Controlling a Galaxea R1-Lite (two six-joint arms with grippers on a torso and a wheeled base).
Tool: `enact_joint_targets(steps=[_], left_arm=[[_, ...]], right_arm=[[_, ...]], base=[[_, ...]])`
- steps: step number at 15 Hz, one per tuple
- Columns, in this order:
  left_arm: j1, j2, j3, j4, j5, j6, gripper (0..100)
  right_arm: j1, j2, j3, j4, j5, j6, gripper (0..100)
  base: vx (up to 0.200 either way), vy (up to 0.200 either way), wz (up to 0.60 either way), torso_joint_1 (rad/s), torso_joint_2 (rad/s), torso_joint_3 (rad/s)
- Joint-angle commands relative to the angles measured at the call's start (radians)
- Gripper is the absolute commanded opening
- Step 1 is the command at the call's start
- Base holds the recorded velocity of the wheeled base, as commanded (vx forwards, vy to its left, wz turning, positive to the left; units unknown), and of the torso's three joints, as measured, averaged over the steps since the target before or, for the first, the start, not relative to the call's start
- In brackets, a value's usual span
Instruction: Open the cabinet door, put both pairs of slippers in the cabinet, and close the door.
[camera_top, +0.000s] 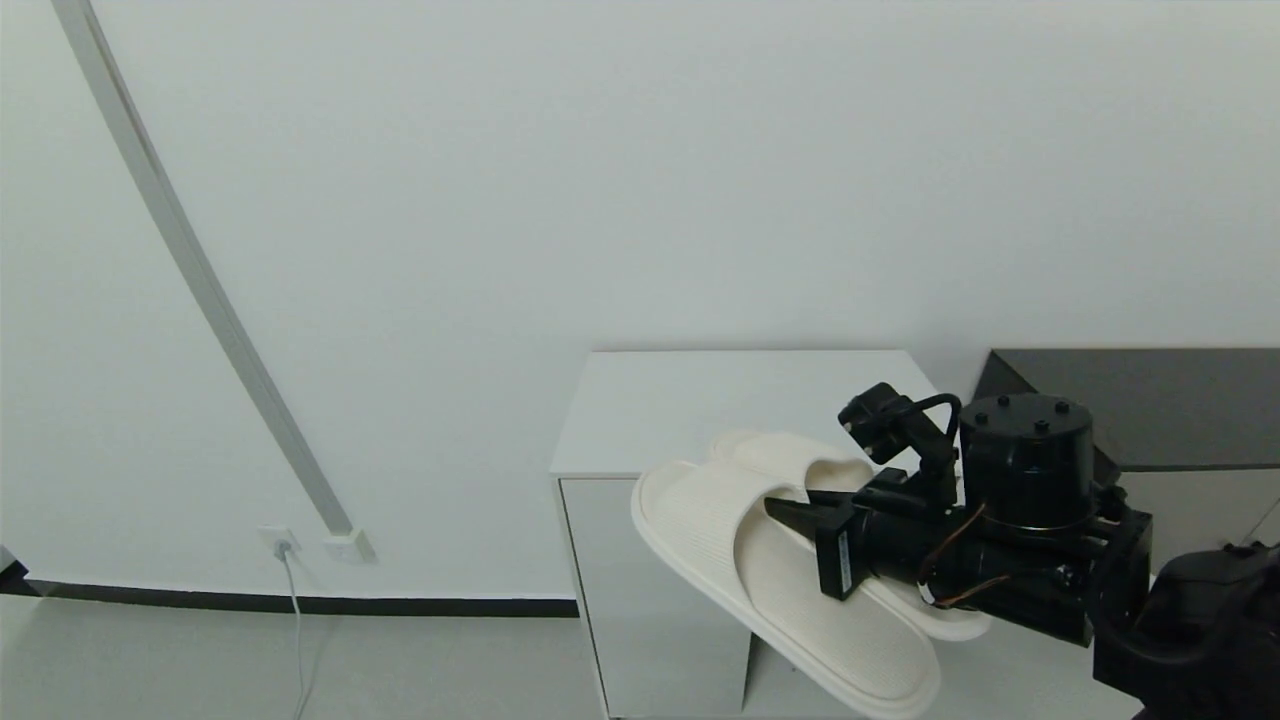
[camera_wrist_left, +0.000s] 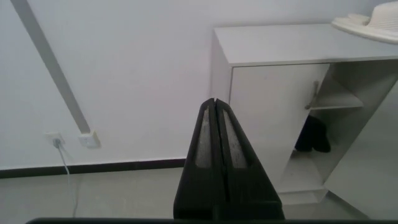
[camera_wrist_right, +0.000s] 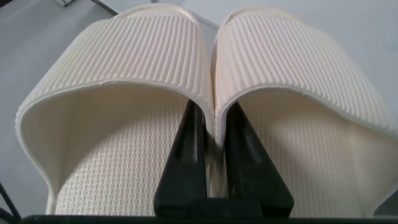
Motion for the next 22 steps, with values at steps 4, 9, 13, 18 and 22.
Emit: enact_joint_targets(steps=[4, 9, 13, 18, 22], left_arm=[[0.002, 0.0, 0.0, 0.0, 0.0, 0.001, 0], [0.0, 0.002, 0.0, 0.0, 0.002, -0.001, 0], [0.0, 0.002, 0.0, 0.0, 0.0, 0.001, 0], [0.0, 0.0, 0.0, 0.0, 0.0, 0.001, 0], [0.0, 0.0, 0.0, 0.0, 0.0, -0.001, 0]], right_arm=[[0.001, 0.003, 0.006, -0.001, 0.0, -0.019, 0], [-0.001, 0.0, 0.016, -0.001, -0.006, -0.019, 0], [-0.002, 0.0, 0.025, -0.008, -0.007, -0.019, 0], [-0.002, 0.002, 0.063, -0.053, -0.006, -0.054, 0], [-0.002, 0.008, 0.072, -0.062, -0.007, -0.066, 0]], base=[[0.0, -0.2, 0.0, 0.004, 0.0, 0.0], [0.0, -0.2, 0.0, 0.008, 0.0, 0.004], [0.0, -0.05, 0.0, -0.001, 0.0, -0.001], [0.0, 0.0, 0.0, 0.0, 0.0, 0.0], [0.0, 0.0, 0.0, 0.0, 0.0, 0.0]])
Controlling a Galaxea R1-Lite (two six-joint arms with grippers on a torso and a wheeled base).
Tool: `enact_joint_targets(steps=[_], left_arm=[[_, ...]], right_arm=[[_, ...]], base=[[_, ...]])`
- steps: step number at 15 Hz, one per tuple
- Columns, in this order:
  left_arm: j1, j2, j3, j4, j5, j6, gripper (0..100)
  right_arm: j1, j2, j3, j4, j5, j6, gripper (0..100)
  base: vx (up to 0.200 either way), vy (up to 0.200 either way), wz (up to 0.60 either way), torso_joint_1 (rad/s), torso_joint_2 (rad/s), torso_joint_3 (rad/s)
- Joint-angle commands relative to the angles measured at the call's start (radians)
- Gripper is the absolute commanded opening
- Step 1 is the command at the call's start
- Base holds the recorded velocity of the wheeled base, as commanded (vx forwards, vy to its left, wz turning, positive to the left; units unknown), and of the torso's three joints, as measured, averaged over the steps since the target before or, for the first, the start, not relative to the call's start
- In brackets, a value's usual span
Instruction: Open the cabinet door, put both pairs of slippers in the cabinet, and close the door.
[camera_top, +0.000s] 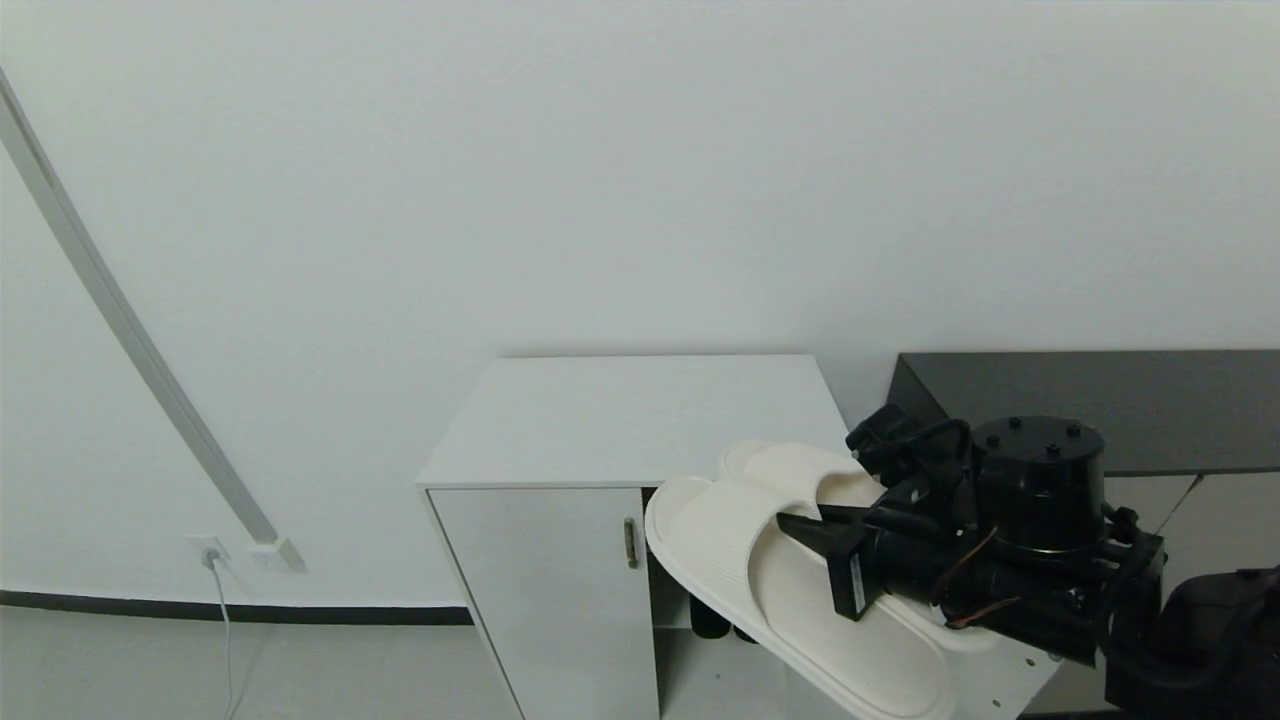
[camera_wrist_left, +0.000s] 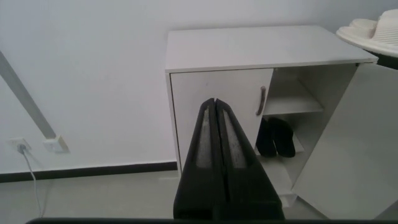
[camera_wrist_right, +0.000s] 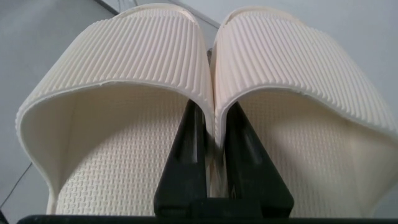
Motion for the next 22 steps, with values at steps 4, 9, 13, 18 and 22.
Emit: enact_joint_targets(steps=[4, 9, 13, 18, 22], left_arm=[[0.0, 0.0, 0.0, 0.0, 0.0, 0.001, 0], [0.0, 0.0, 0.0, 0.0, 0.0, 0.001, 0], [0.0, 0.0, 0.0, 0.0, 0.0, 0.001, 0], [0.0, 0.0, 0.0, 0.0, 0.0, -0.001, 0], [0.0, 0.0, 0.0, 0.0, 0.0, -0.001, 0]], right_arm=[[0.0, 0.008, 0.002, -0.003, 0.0, 0.0, 0], [0.0, 0.015, 0.0, -0.007, 0.0, -0.003, 0], [0.0, 0.022, 0.015, -0.033, 0.0, -0.024, 0], [0.0, 0.037, 0.017, -0.036, 0.002, -0.027, 0], [0.0, 0.035, 0.026, -0.038, 0.002, -0.038, 0]], base=[[0.0, 0.0, 0.0, 0.0, 0.0, 0.0], [0.0, 0.0, 0.0, 0.0, 0.0, 0.0], [0.0, 0.0, 0.0, 0.0, 0.0, 0.0], [0.0, 0.0, 0.0, -0.114, 0.25, 0.132], [0.0, 0.0, 0.0, -0.15, 0.33, 0.183]])
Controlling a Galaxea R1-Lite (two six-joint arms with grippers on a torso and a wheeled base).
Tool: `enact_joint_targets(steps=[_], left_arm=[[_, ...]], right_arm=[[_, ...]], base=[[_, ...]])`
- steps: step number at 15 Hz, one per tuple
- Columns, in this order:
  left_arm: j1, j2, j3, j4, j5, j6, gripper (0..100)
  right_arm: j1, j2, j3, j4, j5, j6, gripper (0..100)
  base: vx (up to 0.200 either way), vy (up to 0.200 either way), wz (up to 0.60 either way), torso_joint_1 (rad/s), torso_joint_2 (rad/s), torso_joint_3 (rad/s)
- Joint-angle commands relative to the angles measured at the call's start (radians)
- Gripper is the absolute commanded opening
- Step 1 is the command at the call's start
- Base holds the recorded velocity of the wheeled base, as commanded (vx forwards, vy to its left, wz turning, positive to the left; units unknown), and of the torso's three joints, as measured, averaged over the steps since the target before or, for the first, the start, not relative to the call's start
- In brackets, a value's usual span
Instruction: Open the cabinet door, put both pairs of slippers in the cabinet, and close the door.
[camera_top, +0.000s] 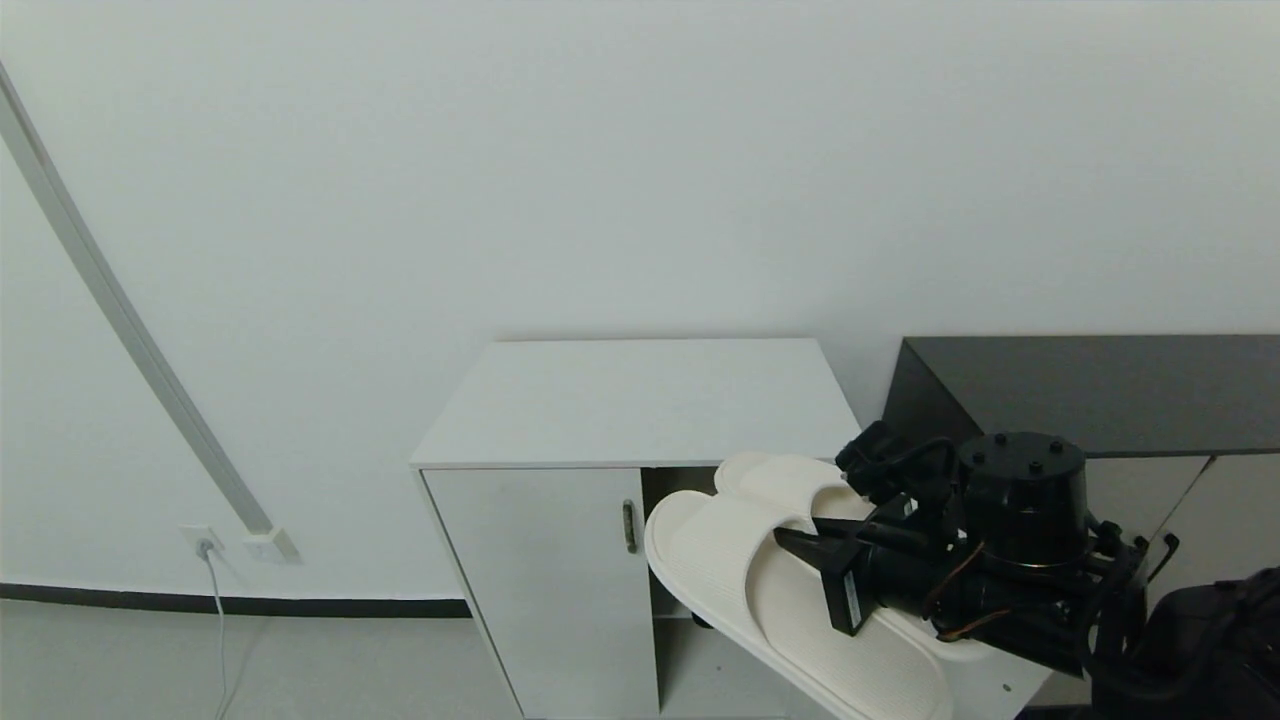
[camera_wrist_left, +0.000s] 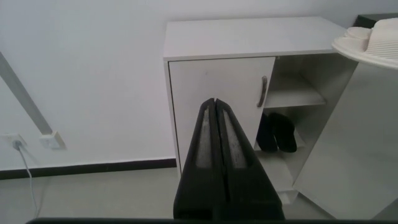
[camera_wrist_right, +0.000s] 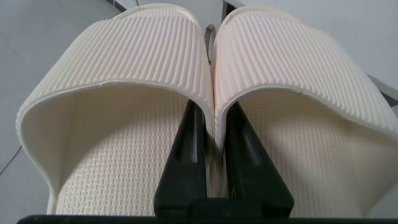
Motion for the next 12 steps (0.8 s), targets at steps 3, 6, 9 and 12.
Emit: enact_joint_targets(steps=[3, 6, 9, 12], left_arm=[[0.0, 0.0, 0.0, 0.0, 0.0, -0.001, 0], [0.0, 0.0, 0.0, 0.0, 0.0, -0.001, 0], [0.0, 0.0, 0.0, 0.0, 0.0, 0.001, 0], [0.0, 0.002, 0.0, 0.0, 0.0, 0.002, 0]], right_arm=[[0.0, 0.001, 0.002, 0.0, 0.001, -0.001, 0], [0.0, 0.001, 0.008, 0.0, -0.001, -0.002, 0], [0.0, 0.003, 0.011, 0.0, -0.001, -0.002, 0], [0.002, 0.003, 0.016, 0.0, -0.001, -0.002, 0]], base=[[0.0, 0.0, 0.0, -0.154, 0.34, 0.185], [0.0, 0.0, 0.0, -0.154, 0.36, 0.193], [0.0, 0.0, 0.0, -0.163, 0.38, 0.207], [0.0, 0.0, 0.0, -0.178, 0.41, 0.232]])
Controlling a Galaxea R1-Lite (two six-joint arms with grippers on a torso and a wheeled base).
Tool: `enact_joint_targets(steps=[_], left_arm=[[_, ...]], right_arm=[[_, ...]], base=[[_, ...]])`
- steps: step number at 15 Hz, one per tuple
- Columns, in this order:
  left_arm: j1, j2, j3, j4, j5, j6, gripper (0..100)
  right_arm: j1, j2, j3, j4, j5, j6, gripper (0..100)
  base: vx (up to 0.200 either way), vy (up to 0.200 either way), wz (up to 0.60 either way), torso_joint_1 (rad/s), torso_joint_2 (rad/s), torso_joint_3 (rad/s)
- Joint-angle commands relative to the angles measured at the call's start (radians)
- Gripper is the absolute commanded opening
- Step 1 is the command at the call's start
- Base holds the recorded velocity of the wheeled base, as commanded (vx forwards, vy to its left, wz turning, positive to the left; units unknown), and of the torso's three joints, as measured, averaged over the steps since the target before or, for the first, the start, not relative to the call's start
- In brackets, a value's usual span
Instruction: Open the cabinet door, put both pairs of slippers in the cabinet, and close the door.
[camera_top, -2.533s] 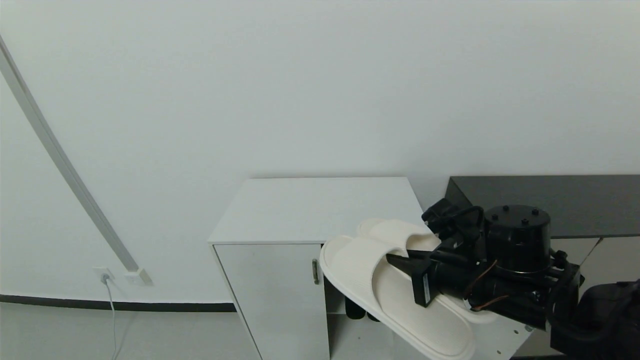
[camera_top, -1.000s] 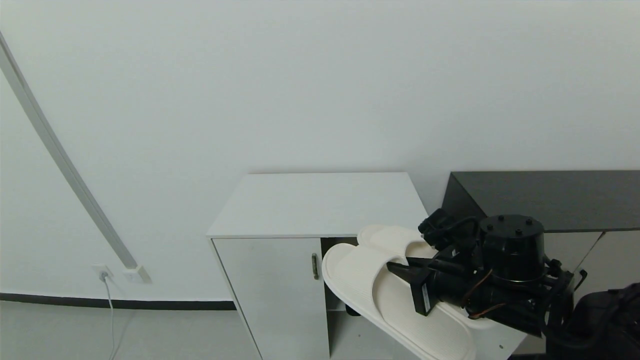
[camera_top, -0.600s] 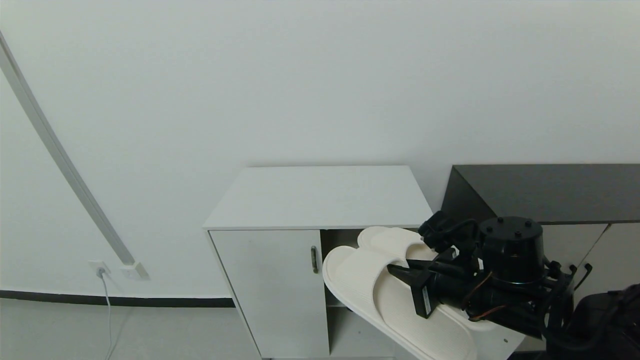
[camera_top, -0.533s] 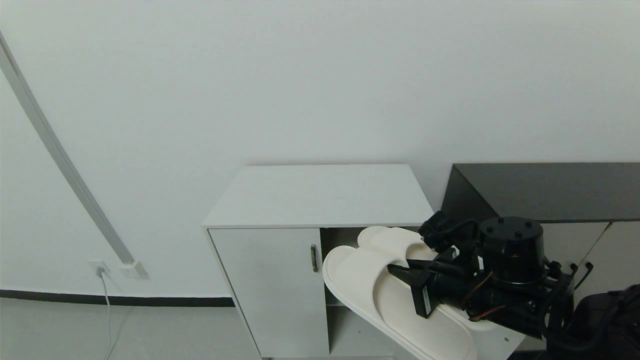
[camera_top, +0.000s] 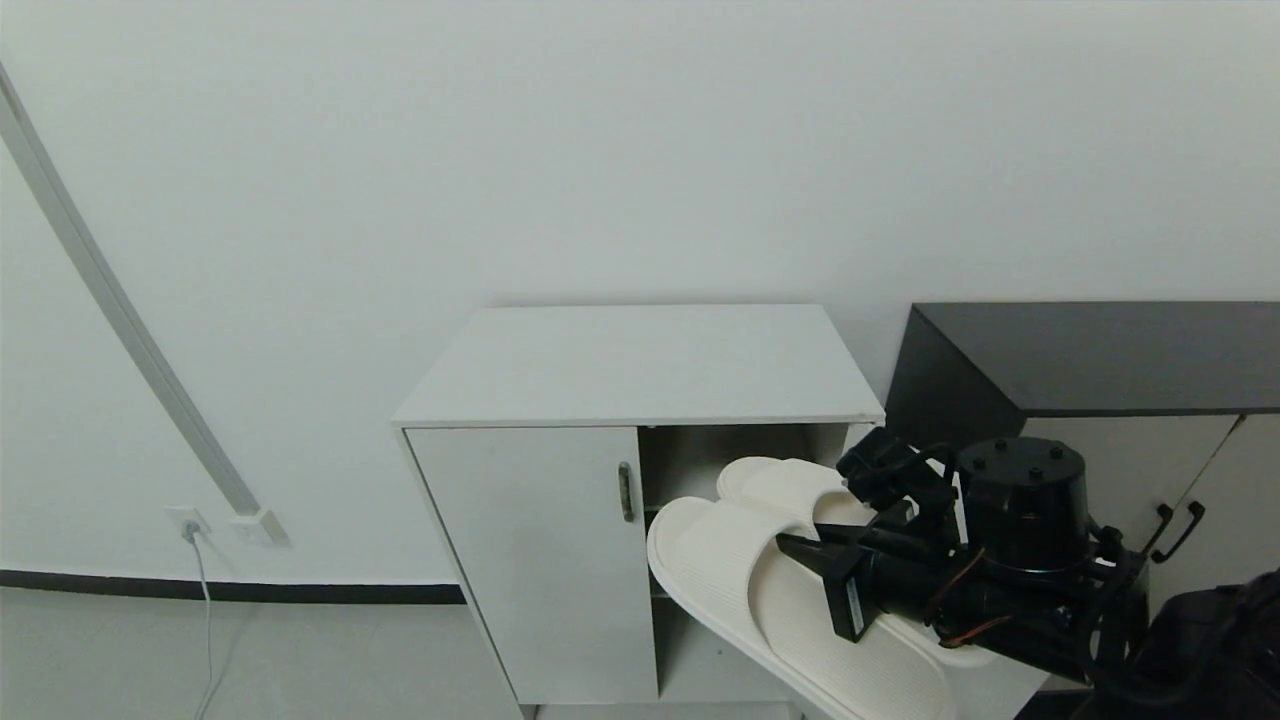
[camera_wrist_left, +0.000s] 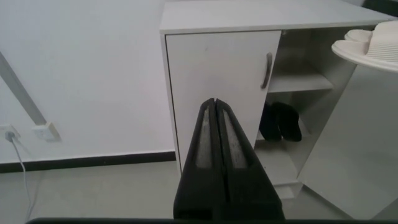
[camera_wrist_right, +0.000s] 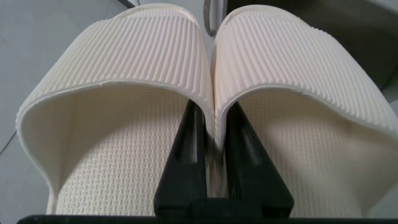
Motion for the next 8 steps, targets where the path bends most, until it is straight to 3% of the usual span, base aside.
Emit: enact_joint_targets(steps=[1, 8], left_arm=[[0.0, 0.0, 0.0, 0.0, 0.0, -0.001, 0], [0.0, 0.002, 0.0, 0.0, 0.0, -0.001, 0]], right_arm=[[0.003, 0.006, 0.006, 0.0, 0.0, 0.0, 0], [0.003, 0.035, 0.017, -0.045, 0.0, -0.004, 0]], base=[[0.0, 0.0, 0.0, -0.217, 0.52, 0.29], [0.0, 0.0, 0.0, -0.221, 0.55, 0.319]])
